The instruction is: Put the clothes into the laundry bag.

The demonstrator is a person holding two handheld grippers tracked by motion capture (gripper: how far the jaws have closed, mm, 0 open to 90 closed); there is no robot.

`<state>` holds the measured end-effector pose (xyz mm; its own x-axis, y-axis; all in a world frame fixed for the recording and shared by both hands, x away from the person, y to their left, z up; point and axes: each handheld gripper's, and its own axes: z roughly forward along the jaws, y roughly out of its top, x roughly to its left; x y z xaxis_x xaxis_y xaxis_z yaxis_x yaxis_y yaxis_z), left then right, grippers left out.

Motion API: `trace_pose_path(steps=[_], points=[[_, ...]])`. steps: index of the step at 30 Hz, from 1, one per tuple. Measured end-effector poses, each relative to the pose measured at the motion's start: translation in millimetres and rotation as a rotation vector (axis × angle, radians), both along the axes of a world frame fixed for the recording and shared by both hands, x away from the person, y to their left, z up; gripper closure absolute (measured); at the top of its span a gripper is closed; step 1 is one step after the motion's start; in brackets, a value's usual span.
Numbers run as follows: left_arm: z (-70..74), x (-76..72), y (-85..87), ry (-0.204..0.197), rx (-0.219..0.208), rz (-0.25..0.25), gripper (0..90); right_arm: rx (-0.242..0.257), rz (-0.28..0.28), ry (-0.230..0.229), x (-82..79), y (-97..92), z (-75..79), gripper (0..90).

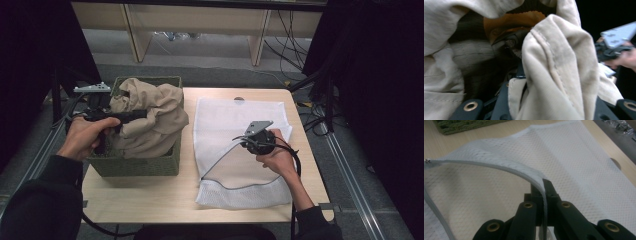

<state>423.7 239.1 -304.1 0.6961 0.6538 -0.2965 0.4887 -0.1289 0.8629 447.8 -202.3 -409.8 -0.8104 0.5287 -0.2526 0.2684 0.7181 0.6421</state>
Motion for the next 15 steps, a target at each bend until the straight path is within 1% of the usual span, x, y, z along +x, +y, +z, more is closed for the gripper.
trace_pose_path(steps=[1,2,3,4,5,6,7,9,10,11,12,13,14,15], points=[[6.0,-8.2,-4.5,-0.005,-0.01,-0.014,71.3,0.007,-0.013,-0.002,-0.6,0.0,2.3,89.8],[10.4,-14.5,-8.0,-0.01,-0.026,-0.032,71.3,0.012,-0.006,-0.008,0.8,-0.8,4.9,89.8],[14.4,-20.2,-11.2,-0.014,-0.046,-0.061,71.3,0.01,-0.006,0.004,1.1,-1.8,7.6,89.8],[20.3,-30.5,-17.7,-0.018,-0.081,-0.094,71.3,0.026,-0.029,0.002,0.6,-1.6,9.1,89.8],[20.3,-30.5,-17.7,-0.018,-0.081,-0.094,71.3,0.026,-0.029,0.002,0.6,-1.6,9.1,89.8],[23.9,-37.9,-22.8,-0.016,-0.098,-0.126,71.3,0.02,-0.021,0.007,0.8,-2.1,10.2,89.8],[26.1,-44.1,-27.4,-0.015,-0.112,-0.159,71.3,0.022,-0.011,-0.002,1.8,-2.1,10.5,89.8],[28.4,-57.4,-37.4,-0.004,-0.134,-0.205,71.2,0.022,-0.011,-0.003,2.2,-2.7,10.3,89.8],[29.3,-69.0,-46.7,0.0,-0.146,-0.244,71.2,0.023,-0.014,0.001,3.0,-3.9,10.3,89.8],[29.4,-75.2,-52.2,0.006,-0.152,-0.265,71.2,0.031,-0.033,0.01,1.7,-3.7,10.1,89.8],[29.4,-75.2,-52.2,0.006,-0.152,-0.265,71.2,0.031,-0.033,0.01,1.7,-3.7,10.1,89.8],[28.7,-82.1,-59.0,0.008,-0.156,-0.294,71.2,0.03,-0.022,-0.001,3.3,-4.3,10.3,89.8],[26.6,-86.8,-64.7,0.018,-0.171,-0.315,71.1,0.035,-0.025,0.011,3.6,-4.9,10.7,89.8],[23.0,-90.5,-71.1,0.033,-0.184,-0.336,71.1,0.036,-0.02,-0.006,4.4,-5.1,9.9,89.8]])
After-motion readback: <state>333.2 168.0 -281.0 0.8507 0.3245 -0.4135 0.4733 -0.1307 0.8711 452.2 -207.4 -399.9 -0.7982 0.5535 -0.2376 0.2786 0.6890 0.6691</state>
